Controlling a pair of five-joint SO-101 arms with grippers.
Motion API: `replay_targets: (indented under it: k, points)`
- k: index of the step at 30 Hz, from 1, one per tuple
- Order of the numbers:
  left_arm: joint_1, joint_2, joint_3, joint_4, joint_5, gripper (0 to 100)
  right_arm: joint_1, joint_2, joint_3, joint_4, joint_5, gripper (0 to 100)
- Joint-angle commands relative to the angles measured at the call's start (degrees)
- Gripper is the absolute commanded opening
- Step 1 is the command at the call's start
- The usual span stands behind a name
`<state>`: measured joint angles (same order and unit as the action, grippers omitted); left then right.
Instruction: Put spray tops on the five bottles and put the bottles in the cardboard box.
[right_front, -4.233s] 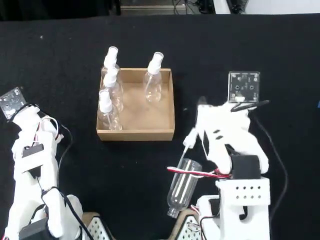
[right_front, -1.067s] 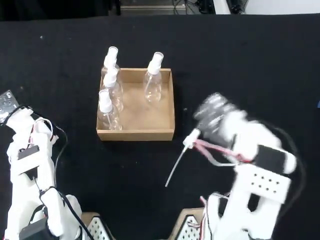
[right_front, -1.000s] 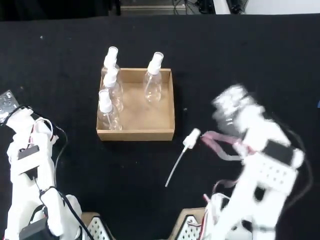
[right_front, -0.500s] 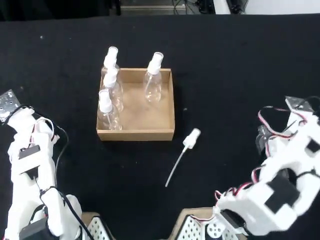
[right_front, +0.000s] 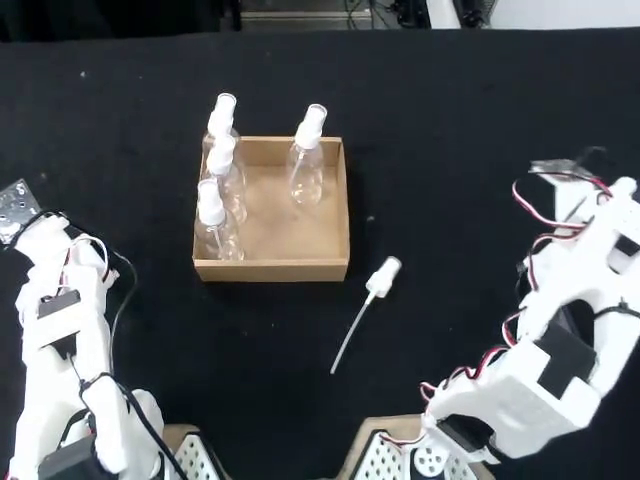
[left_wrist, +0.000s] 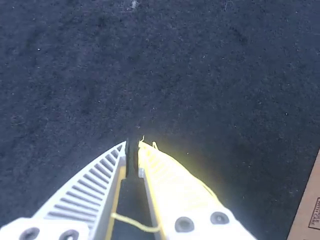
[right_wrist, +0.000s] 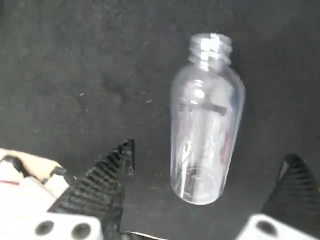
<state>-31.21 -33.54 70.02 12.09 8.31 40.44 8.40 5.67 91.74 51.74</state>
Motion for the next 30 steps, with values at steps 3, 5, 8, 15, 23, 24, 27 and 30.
replay_targets:
  k: [3, 5, 8, 15, 23, 24, 27, 30]
  points:
    - [0.2, -2.0, -0.2, -1.0, 0.2, 3, -0.3, -2.2, -1.5, -2.9, 5.7, 38.2]
    - [0.4, -2.0, -0.2, -1.0, 0.2, 3, -0.2, -0.4, 0.2, -4.4, 5.9, 38.2]
    - [0.5, -2.0, -0.2, -1.0, 0.2, 3, 0.1, 2.2, 2.2, -8.0, 5.8, 38.2]
    - [0.5, -2.0, -0.2, -1.0, 0.2, 3, -0.4, 8.1, 2.8, -12.0, 5.7, 36.4]
    - [0.5, -2.0, -0.2, -1.0, 0.2, 3, -0.6, 10.1, 2.6, -12.0, 2.8, 4.8]
    - [0.5, -2.0, -0.2, -1.0, 0.2, 3, -0.6, 9.5, 2.3, -12.0, 2.0, 2.8]
    - [0.5, -2.0, -0.2, -1.0, 0.2, 3, -0.6, 6.7, 0.0, -11.5, -0.1, 1.2]
    - [0.5, -2.0, -0.2, -1.0, 0.2, 3, -0.8, 1.5, -3.0, -8.5, -2.6, 1.2]
